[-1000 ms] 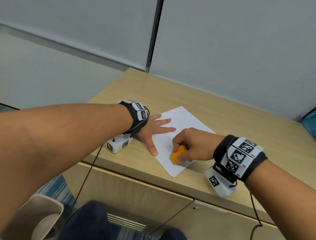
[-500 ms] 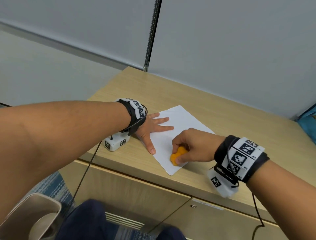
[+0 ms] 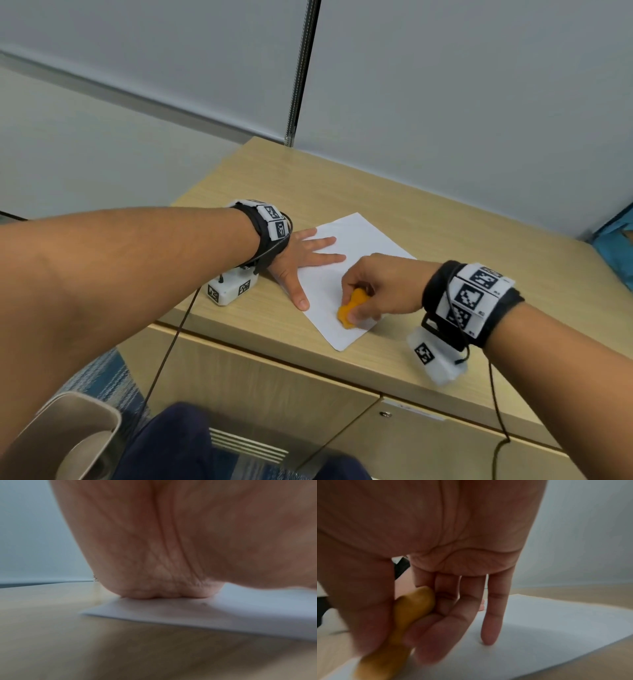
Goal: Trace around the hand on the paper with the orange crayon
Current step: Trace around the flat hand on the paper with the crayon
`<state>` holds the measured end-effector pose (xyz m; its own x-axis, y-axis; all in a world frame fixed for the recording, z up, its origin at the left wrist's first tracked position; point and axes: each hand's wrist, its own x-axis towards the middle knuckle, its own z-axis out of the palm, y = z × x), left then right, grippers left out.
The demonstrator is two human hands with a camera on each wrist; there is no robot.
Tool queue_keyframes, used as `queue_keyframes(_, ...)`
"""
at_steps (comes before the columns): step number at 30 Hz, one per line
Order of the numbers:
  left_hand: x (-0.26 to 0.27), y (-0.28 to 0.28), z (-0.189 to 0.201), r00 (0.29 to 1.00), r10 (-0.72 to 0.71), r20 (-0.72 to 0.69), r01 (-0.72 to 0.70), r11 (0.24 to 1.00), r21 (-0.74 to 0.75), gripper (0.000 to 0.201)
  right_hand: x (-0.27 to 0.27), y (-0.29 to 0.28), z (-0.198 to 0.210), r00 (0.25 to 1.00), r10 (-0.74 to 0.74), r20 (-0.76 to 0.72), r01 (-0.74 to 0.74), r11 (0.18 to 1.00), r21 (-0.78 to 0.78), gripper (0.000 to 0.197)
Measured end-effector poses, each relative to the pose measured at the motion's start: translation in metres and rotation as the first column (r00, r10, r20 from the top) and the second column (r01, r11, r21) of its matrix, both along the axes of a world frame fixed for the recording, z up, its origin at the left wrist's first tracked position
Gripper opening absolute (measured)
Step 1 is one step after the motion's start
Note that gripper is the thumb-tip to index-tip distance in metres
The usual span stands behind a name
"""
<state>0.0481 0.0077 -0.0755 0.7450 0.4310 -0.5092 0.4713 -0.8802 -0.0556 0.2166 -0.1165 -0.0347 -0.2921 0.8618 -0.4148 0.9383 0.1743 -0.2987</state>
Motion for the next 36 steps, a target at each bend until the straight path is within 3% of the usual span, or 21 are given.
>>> queue_keyframes(3,0.0,0.001,0.0,1.0,0.003,-0.003,-0.003,1.0,-0.008,0.122,-0.014,0.016,-0.009,0.992,-0.083,-0.092,0.096,0.985,0.142,0.016)
queue_keyframes(5,-0.002,0.002,-0.001,1.0,0.008,0.002,-0.008,1.0,-0.011,0.12,-0.016,0.016,-0.014,0.988,-0.098,-0.118,0.114,0.983,0.143,0.016)
queue_keyframes(13,0.0,0.003,-0.002,1.0,0.011,-0.003,-0.011,1.0,0.006,0.125,0.006,-0.02,-0.009,0.999,0.0,0.047,-0.005,0.994,0.107,0.019)
queue_keyframes(15,-0.001,0.001,-0.002,1.0,0.018,-0.001,-0.018,1.0,0.015,0.124,0.013,-0.016,-0.01,0.986,-0.138,-0.089,0.152,0.971,0.183,0.017)
queue_keyframes(18,-0.003,-0.004,-0.002,0.999,0.05,-0.011,-0.049,0.998,0.049,0.127,0.029,-0.005,-0.011,0.848,-0.378,-0.372,0.469,0.862,0.192,0.017)
queue_keyframes(20,-0.005,-0.01,-0.002,0.995,0.089,-0.036,-0.085,0.992,0.089,0.128,0.034,-0.002,-0.015,0.833,-0.413,-0.368,0.499,0.848,0.179,0.018)
queue_keyframes(26,-0.019,-0.02,0.023,0.996,0.082,-0.021,-0.081,0.995,0.05,0.097,0.035,-0.01,-0.028,0.857,-0.413,-0.308,0.476,0.863,0.168,0.011)
queue_keyframes(31,-0.04,0.005,0.035,0.984,0.08,0.159,-0.071,0.996,-0.06,0.076,0.04,-0.015,-0.024,0.825,-0.408,-0.391,0.519,0.822,0.234,0.011)
queue_keyframes(33,-0.043,0.011,0.033,0.977,0.099,0.19,-0.095,0.995,-0.029,0.073,0.044,-0.016,-0.019,0.815,-0.417,-0.402,0.532,0.813,0.236,0.012)
queue_keyframes(36,-0.044,0.014,0.029,0.985,0.112,0.129,-0.108,0.993,-0.039,0.077,0.049,-0.015,-0.01,0.803,-0.442,-0.399,0.555,0.798,0.234,0.013)
